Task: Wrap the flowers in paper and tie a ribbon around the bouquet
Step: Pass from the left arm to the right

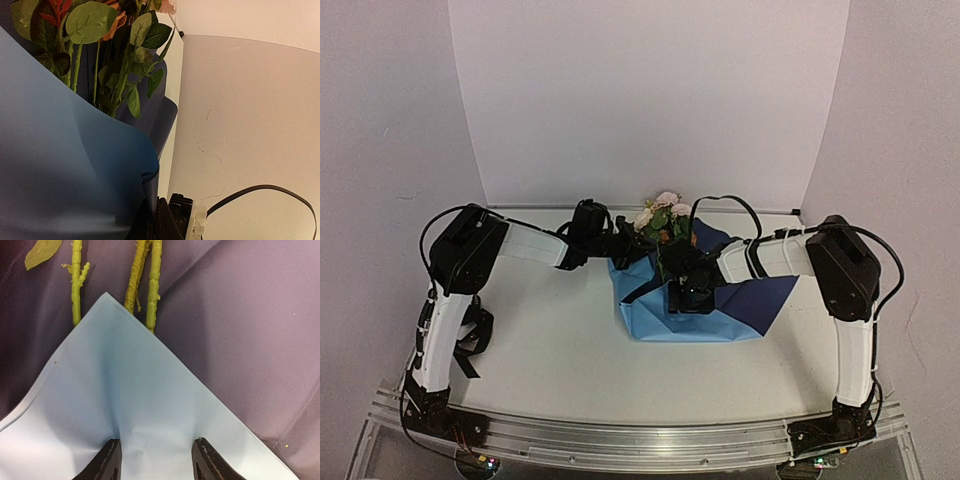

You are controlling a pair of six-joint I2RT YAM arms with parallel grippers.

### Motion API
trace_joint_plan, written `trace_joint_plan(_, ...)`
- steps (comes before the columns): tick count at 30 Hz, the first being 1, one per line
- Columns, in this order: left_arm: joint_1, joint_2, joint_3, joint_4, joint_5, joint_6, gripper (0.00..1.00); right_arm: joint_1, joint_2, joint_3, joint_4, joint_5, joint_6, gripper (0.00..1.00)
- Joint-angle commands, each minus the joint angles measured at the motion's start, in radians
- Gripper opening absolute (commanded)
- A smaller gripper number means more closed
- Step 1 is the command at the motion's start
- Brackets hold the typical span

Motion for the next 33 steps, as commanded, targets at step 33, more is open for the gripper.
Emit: trace_joint_plan(33,0.0,0.033,0.059,0.024,0.003,0.034,0.0,0.046,-0.204,-0.143,0.088,-0.122,-0.133,0.92)
